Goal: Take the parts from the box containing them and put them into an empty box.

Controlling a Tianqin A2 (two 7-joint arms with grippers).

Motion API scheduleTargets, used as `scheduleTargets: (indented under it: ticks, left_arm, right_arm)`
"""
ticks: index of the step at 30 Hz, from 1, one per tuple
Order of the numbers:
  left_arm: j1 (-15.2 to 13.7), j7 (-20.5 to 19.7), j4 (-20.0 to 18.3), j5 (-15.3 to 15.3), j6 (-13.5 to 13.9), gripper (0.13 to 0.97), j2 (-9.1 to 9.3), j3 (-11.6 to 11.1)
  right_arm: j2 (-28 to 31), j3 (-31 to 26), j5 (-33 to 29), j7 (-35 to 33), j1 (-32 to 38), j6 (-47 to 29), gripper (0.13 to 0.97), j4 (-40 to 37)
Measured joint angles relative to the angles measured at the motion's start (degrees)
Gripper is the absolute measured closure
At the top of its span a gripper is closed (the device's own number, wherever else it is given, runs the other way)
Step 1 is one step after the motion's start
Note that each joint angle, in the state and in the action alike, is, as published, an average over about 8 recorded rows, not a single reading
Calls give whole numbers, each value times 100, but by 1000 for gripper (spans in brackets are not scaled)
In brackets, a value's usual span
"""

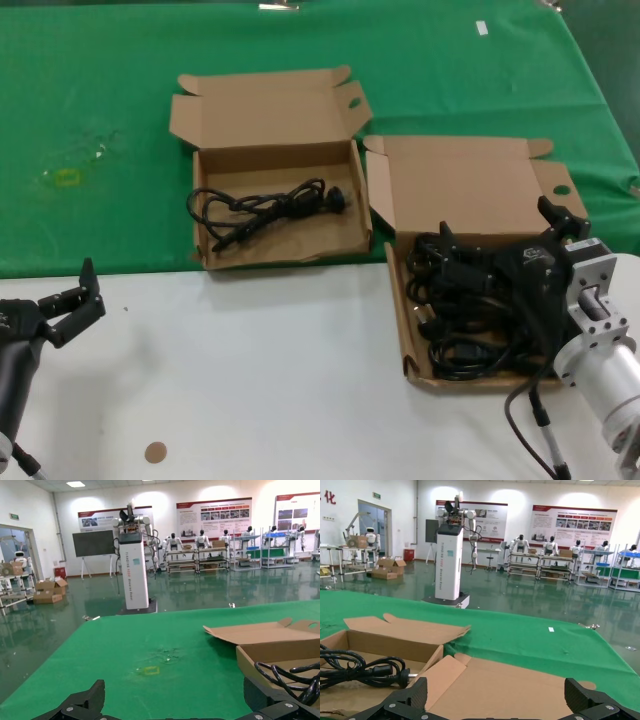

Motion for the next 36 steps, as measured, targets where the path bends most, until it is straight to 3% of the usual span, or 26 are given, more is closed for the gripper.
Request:
scheduleTargets:
  ticks: [36]
  left_arm:
    - [0,0,0,0,0,132,0,0]
  right_arm:
    - [0,0,0,0,0,0,129,0]
